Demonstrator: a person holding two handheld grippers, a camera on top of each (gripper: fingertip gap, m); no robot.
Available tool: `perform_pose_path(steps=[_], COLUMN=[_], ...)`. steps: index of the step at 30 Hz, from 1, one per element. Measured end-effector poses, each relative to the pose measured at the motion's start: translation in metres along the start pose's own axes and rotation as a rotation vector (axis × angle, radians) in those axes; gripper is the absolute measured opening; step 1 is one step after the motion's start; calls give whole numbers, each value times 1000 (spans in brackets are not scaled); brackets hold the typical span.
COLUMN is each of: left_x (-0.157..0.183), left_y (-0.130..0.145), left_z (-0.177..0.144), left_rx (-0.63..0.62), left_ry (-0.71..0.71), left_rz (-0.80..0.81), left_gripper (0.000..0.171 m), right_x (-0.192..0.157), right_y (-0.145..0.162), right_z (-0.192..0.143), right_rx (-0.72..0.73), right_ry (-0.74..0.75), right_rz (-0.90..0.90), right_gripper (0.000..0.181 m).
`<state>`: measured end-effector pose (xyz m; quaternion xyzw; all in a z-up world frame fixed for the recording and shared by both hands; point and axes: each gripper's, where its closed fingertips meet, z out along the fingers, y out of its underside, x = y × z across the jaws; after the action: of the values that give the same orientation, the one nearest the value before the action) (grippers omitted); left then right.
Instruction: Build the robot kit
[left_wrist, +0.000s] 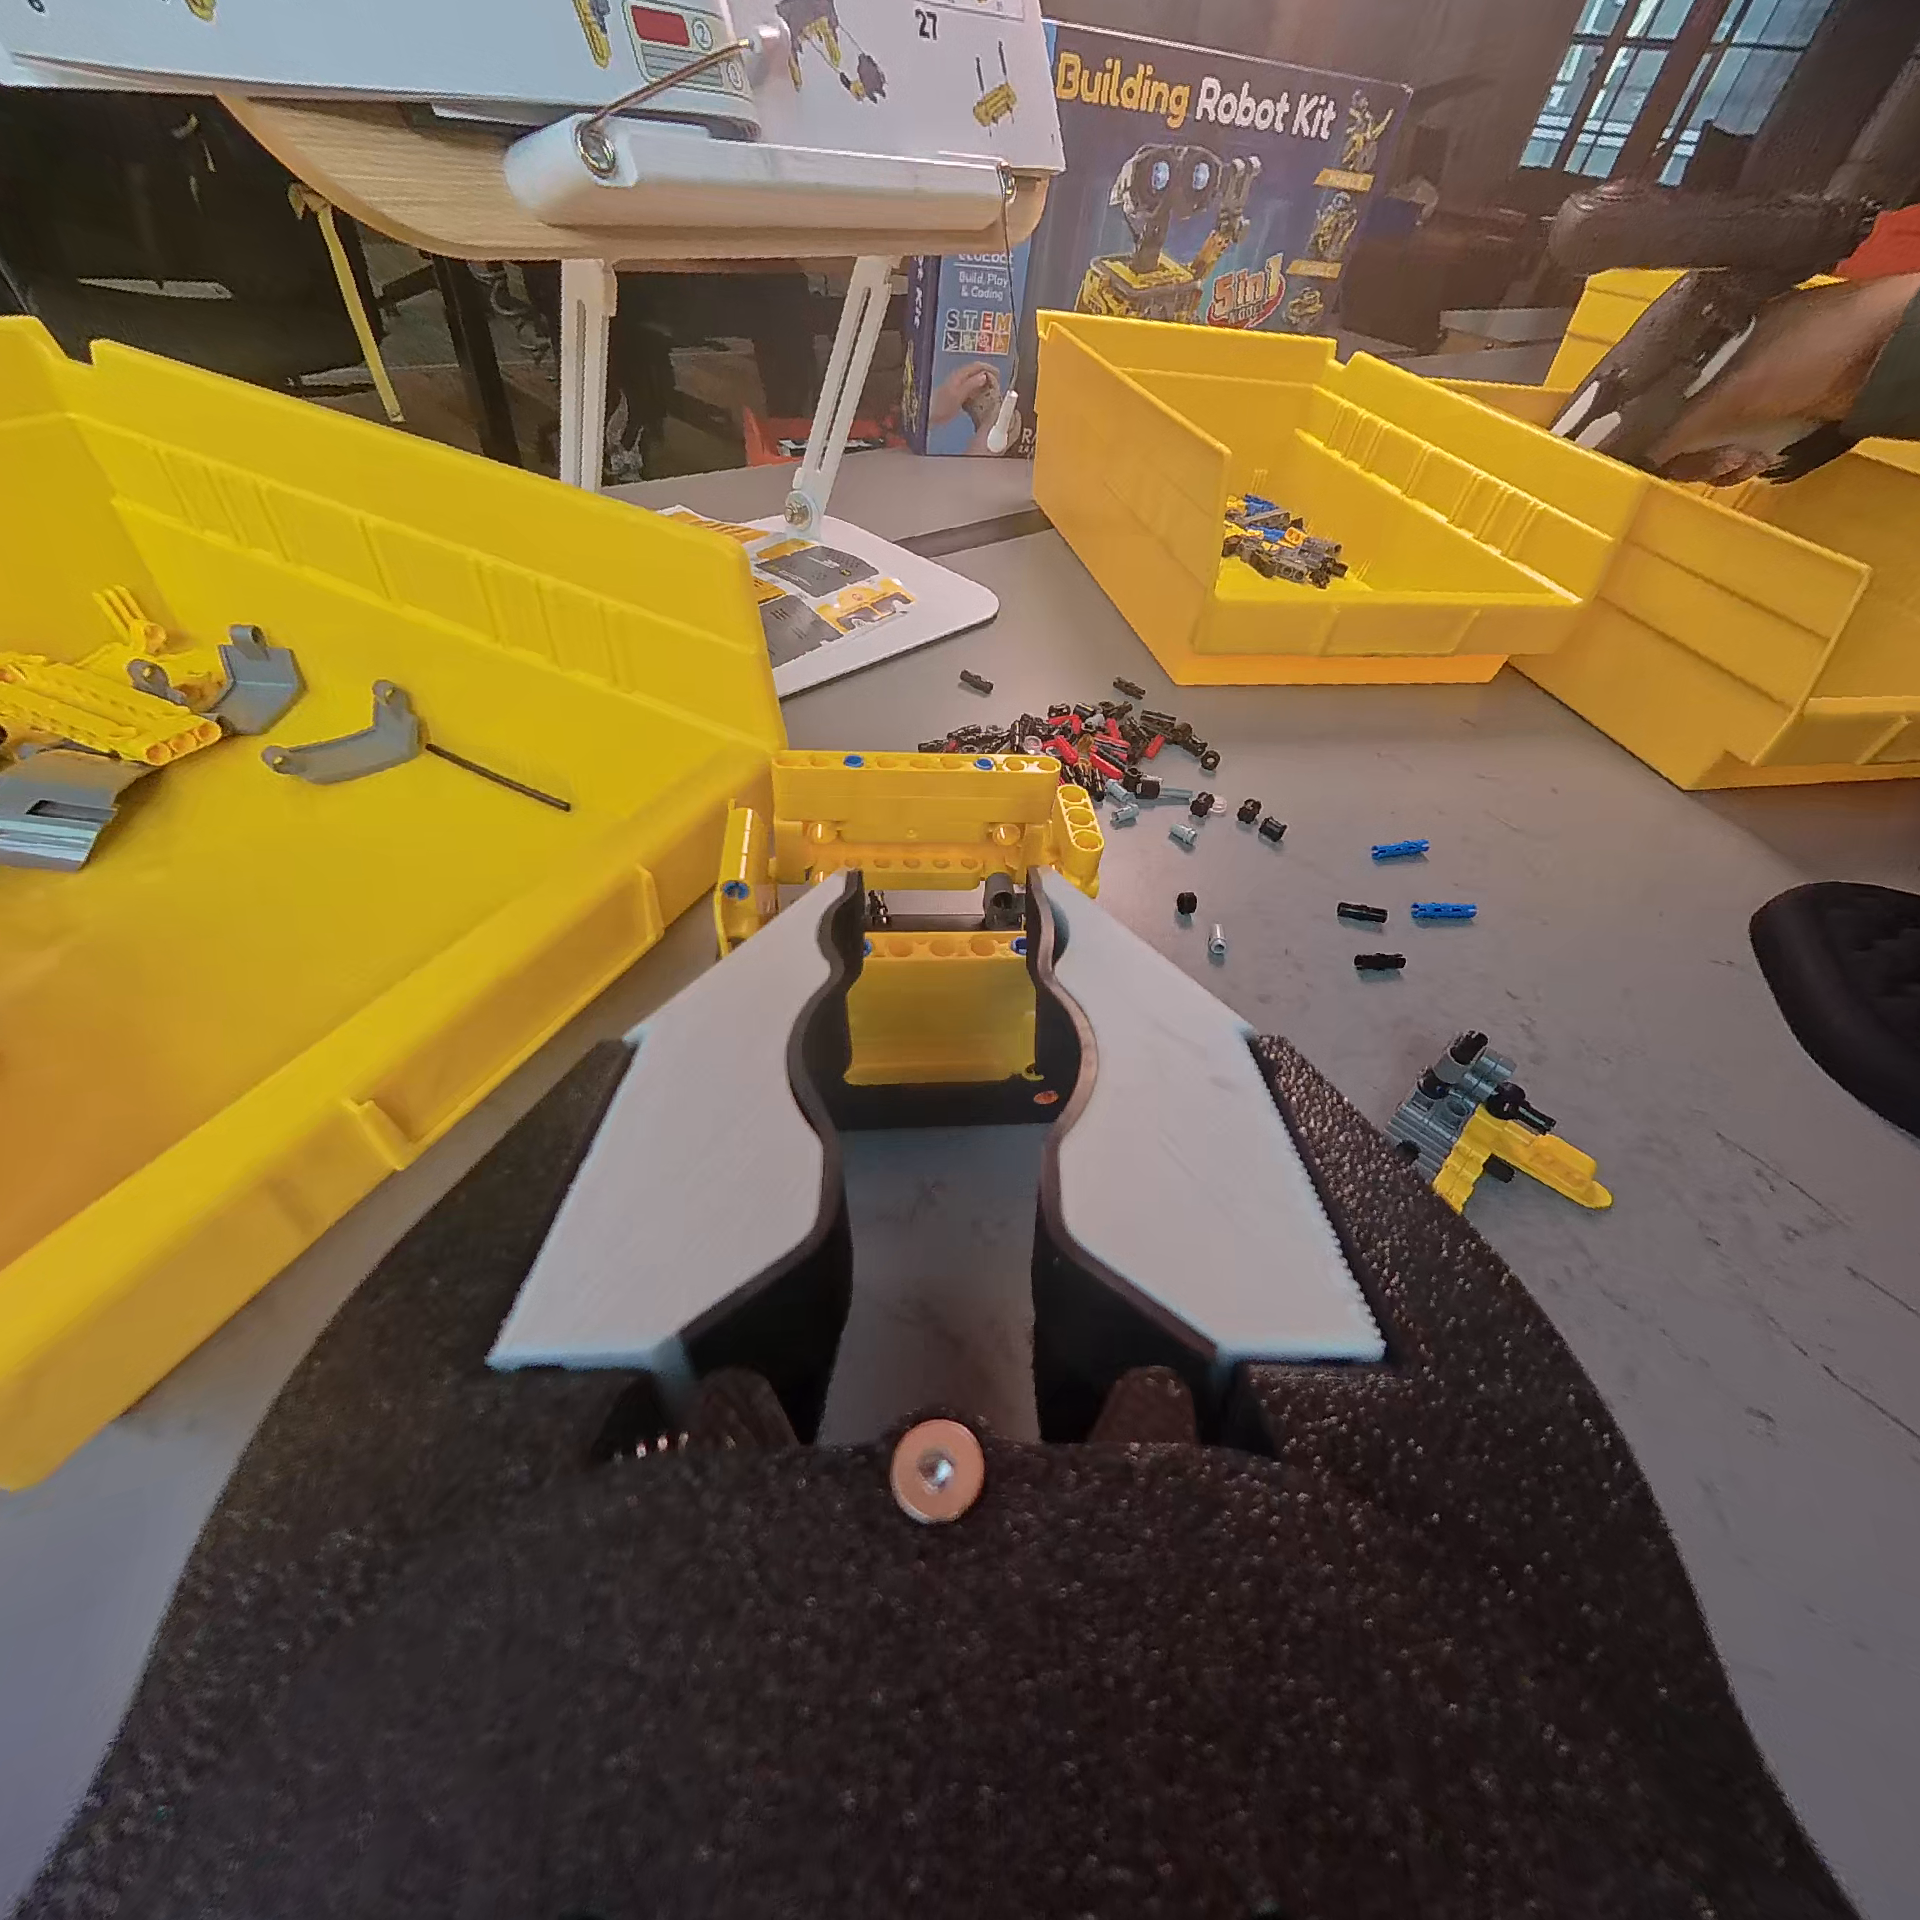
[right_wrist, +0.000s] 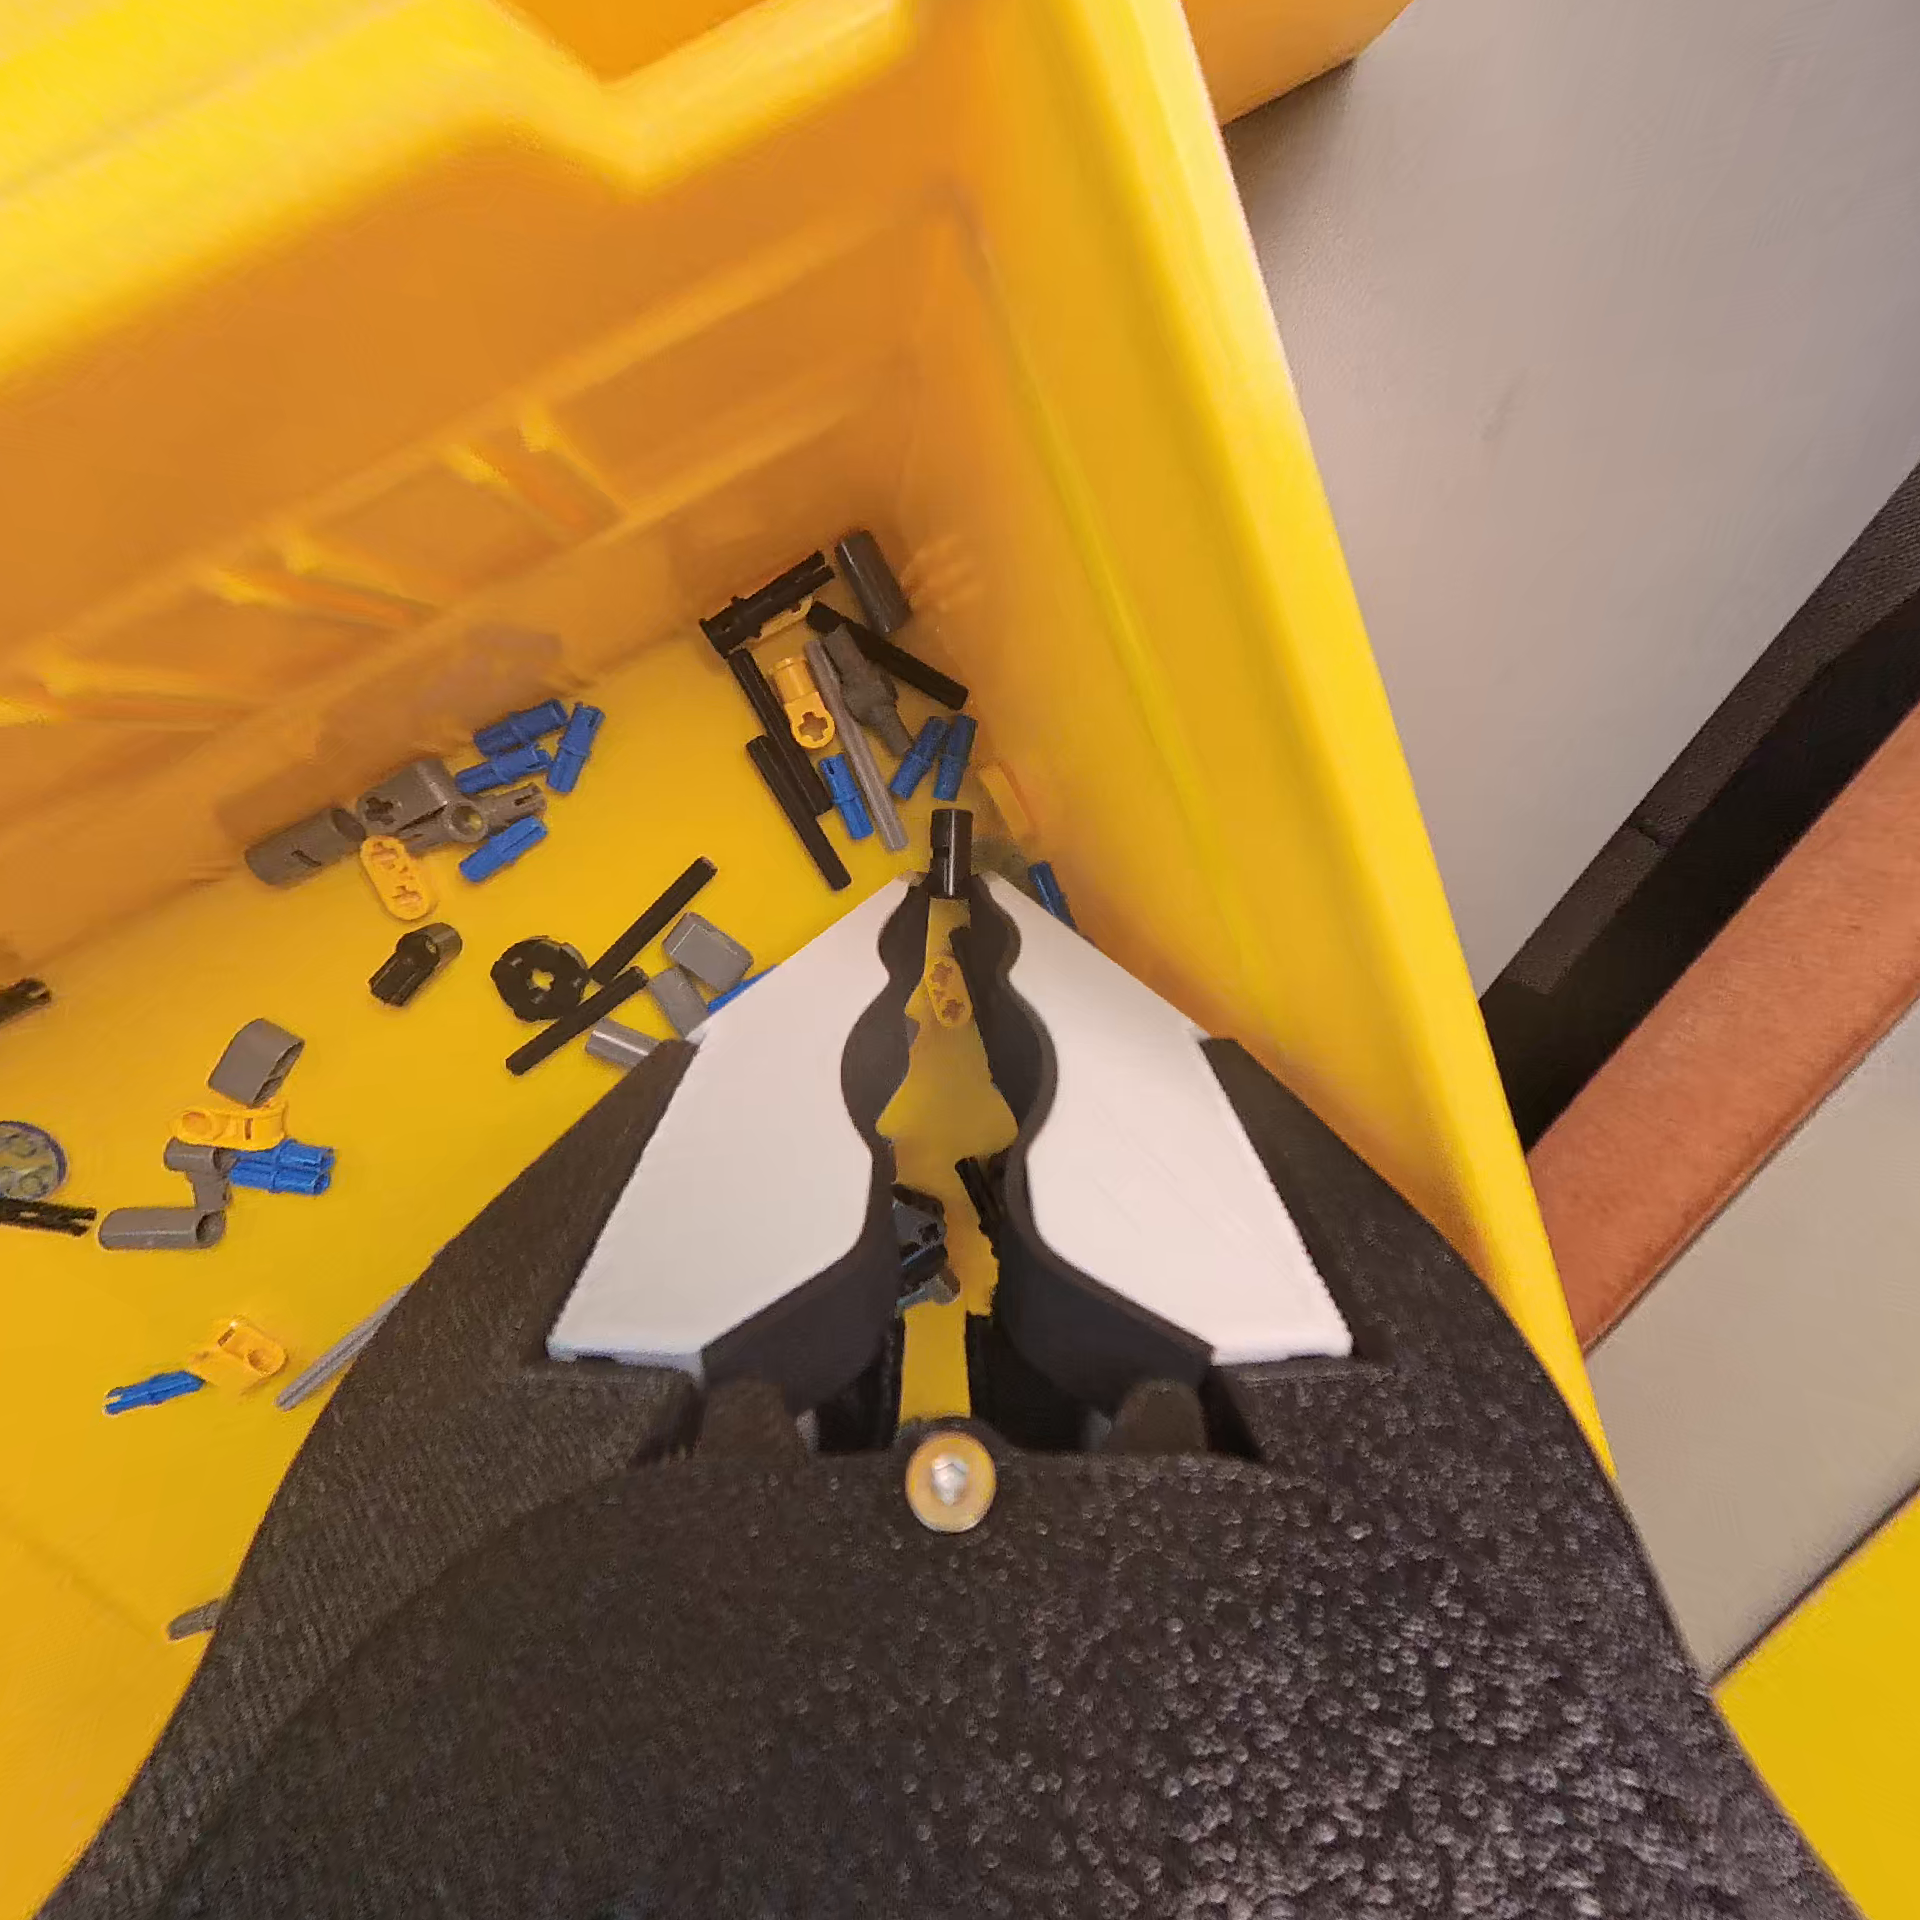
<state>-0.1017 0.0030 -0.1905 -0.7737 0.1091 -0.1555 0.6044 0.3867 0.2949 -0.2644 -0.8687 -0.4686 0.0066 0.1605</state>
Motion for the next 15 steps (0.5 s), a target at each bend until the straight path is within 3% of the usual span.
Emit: perform_pose_path(steps=[9,15], left_x=[1,3], left_y=[0,0], left_z=[0,0], left_rx=[-3,-5], left_ry=[3,8], left_rz=[4,19], left_gripper=[30,29], right_x=[-33,-125], right_y=[-12,-24], right_z=[-73,-143], right_rx=[249,508], right_ry=[27,-64], right_rz=[-90,-254], right_gripper=[7,7])
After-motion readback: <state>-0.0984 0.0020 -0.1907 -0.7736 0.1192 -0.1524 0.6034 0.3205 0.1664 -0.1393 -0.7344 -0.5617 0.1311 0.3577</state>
